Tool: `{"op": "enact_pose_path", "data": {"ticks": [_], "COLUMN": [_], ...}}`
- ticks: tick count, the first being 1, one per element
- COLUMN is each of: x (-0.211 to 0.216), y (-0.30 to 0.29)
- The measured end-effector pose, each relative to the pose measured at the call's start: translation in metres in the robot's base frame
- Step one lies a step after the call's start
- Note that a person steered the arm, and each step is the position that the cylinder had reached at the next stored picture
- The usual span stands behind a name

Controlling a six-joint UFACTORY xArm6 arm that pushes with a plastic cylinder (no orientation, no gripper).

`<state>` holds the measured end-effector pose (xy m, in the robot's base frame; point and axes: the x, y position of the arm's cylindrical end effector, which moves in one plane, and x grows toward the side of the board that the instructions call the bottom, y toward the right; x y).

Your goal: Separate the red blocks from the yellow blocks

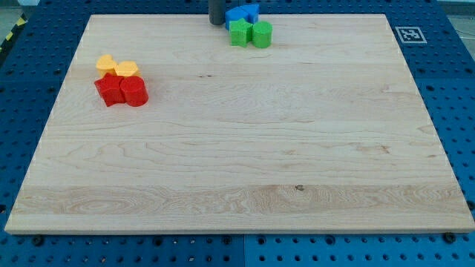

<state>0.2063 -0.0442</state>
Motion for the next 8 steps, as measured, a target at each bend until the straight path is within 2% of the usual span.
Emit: {"op": "enact_pose_path", "data": {"ticks": [1, 3, 4, 6, 7, 8], "x": [0.009, 0.014, 0.043, 0.111, 0.135, 0.151], "y": [-0.004, -0.119, -0.166, -0.186, -0.181, -0.153]}}
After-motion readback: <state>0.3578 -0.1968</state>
